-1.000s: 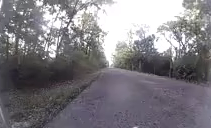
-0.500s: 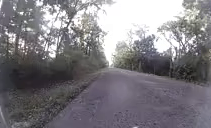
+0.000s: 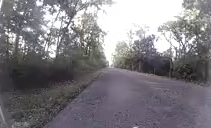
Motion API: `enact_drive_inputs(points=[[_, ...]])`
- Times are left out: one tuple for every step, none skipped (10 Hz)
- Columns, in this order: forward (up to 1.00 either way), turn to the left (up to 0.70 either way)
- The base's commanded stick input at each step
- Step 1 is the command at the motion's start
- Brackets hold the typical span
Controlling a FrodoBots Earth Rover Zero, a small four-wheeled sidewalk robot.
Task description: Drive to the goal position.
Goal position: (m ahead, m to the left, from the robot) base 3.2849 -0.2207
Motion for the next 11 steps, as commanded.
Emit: enact_drive_inputs(points=[[0.05,0.00],[0.05,0.00],[0.05,0.00],[0.05,0.00],[0.05,0.00],[0.05,0.00],[0.05,0.00],[0.05,0.00],[0.05,0.00],[0.05,0.00],[0.05,0.00]])
